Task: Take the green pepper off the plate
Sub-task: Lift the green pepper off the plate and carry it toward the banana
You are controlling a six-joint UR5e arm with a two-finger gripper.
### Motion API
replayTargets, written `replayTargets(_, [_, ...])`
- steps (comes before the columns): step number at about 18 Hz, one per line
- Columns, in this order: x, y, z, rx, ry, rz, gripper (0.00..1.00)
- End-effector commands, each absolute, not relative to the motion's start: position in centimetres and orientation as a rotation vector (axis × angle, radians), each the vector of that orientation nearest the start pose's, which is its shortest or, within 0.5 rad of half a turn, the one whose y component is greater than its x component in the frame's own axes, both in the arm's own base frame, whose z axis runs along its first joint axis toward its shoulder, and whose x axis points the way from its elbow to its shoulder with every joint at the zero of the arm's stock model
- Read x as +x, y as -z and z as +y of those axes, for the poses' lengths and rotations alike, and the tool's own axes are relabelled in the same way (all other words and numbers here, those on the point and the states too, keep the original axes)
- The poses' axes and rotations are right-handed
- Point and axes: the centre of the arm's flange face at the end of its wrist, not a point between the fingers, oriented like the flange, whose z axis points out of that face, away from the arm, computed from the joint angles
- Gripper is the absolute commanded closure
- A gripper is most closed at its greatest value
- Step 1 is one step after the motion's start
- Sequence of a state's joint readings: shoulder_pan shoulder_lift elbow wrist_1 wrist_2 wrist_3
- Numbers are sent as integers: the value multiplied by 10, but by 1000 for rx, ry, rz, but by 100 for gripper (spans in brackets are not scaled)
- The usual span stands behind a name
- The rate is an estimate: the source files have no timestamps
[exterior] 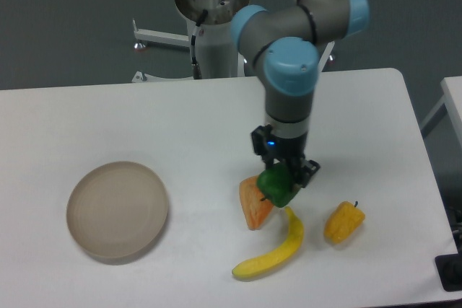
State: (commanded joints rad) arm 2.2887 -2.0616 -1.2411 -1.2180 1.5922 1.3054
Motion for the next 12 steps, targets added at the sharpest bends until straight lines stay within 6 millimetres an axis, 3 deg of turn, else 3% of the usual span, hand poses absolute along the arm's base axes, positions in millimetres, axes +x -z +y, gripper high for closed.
replayTargets(12, [-367, -394, 620, -2917, -269, 879, 56])
